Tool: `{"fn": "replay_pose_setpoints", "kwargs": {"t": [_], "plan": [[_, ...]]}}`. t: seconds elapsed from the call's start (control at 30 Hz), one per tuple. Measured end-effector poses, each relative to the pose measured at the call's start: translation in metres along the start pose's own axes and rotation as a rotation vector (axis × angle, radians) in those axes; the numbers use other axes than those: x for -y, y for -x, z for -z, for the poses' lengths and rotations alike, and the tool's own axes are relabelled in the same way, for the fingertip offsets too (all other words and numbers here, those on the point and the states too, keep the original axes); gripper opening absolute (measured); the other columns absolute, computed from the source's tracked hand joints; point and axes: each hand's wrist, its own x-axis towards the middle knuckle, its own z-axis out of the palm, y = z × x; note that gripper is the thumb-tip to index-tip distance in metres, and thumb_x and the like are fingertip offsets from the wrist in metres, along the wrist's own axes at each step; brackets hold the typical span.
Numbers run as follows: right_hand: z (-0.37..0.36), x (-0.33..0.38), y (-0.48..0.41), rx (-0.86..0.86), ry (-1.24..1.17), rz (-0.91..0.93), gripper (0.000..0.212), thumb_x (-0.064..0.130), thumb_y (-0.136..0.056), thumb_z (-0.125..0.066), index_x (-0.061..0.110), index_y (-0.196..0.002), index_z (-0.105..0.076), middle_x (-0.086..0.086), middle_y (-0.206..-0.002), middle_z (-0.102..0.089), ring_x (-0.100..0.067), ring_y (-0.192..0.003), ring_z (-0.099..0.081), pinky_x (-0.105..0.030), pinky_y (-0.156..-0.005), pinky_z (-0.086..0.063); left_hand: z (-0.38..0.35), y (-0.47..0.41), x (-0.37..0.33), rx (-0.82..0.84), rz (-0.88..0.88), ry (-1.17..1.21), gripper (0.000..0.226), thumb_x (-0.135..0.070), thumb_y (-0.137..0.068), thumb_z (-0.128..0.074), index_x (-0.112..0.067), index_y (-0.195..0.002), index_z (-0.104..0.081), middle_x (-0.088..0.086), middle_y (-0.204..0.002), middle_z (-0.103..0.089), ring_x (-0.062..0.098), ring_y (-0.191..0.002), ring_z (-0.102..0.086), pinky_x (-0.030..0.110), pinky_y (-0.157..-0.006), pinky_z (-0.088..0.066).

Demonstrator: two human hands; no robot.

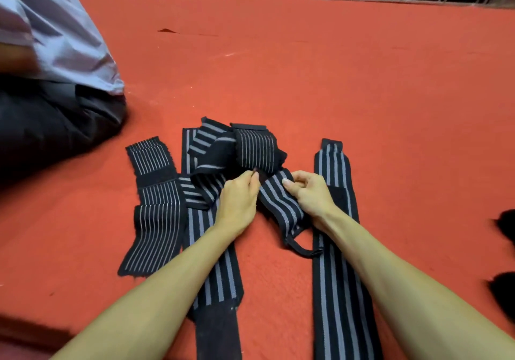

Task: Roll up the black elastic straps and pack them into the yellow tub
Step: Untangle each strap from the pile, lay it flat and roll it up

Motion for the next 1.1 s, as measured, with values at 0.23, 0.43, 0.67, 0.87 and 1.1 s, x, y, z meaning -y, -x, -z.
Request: {"fn": "replay_pose_setpoints", "kwargs": {"t": [0.23,0.43,0.67,0.87,1.1], "plan": [[0.016,0.021,0.002,0.000,0.230,-0.052,0.017,0.015,-0.092,-0.062,0.021,-0.081,-0.072,0.001,-0.084,-0.073,-0.015,-0.080,-0.069,-0.031,-0.076,-0.056,0.023,-0.013,-0.020,-0.192,0.206,0.123,0.046,-0.020,-0.104,-0.035,-0.012,-0.059,-0.030,0.002,-0.059,-0.038,0.015,-0.055,-0.034,0.029,-0.052,-0.027],[0.071,0.052,0.028,0.023,0.409,-0.127,0.032,0.007,-0.092,-0.060,0.017,-0.062,-0.063,0.004,-0.059,-0.061,-0.011,-0.058,-0.056,-0.026,-0.059,-0.046,0.059,-0.015,-0.026,-0.288,0.223,0.029,0.035,-0.019,-0.105,-0.029,-0.005,-0.076,-0.042,0.006,-0.070,-0.046,0.024,-0.071,-0.041,0.030,-0.059,-0.015],[0.117,0.079,0.067,0.264,0.511,-0.185,0.011,0.001,-0.092,-0.056,0.000,-0.089,-0.066,-0.007,-0.077,-0.063,-0.018,-0.071,-0.058,-0.025,-0.065,-0.048,0.063,0.011,-0.033,-0.218,0.136,-0.055,0.039,-0.017,-0.104,-0.030,-0.018,-0.140,-0.043,0.012,-0.091,-0.063,0.032,-0.081,-0.058,0.040,-0.070,-0.042],[0.141,0.064,0.075,0.272,0.917,-0.366,0.021,0.004,-0.087,-0.055,0.011,-0.068,-0.053,-0.003,-0.068,-0.053,-0.019,-0.066,-0.049,-0.026,-0.058,-0.040,0.066,0.027,-0.029,-0.152,0.025,-0.109,0.046,-0.004,-0.098,-0.032,-0.024,-0.133,-0.053,0.006,-0.116,-0.065,0.028,-0.100,-0.062,0.044,-0.084,-0.052],[0.096,0.042,0.048,0.077,1.246,-0.174,0.024,0.025,-0.085,-0.054,0.018,-0.105,-0.067,-0.008,-0.110,-0.062,-0.030,-0.109,-0.057,-0.038,-0.097,-0.045,0.055,0.015,-0.010,-0.174,0.085,-0.075,0.040,-0.003,-0.096,-0.035,-0.013,-0.128,-0.058,0.009,-0.125,-0.061,0.029,-0.107,-0.061,0.039,-0.090,-0.049]]}}
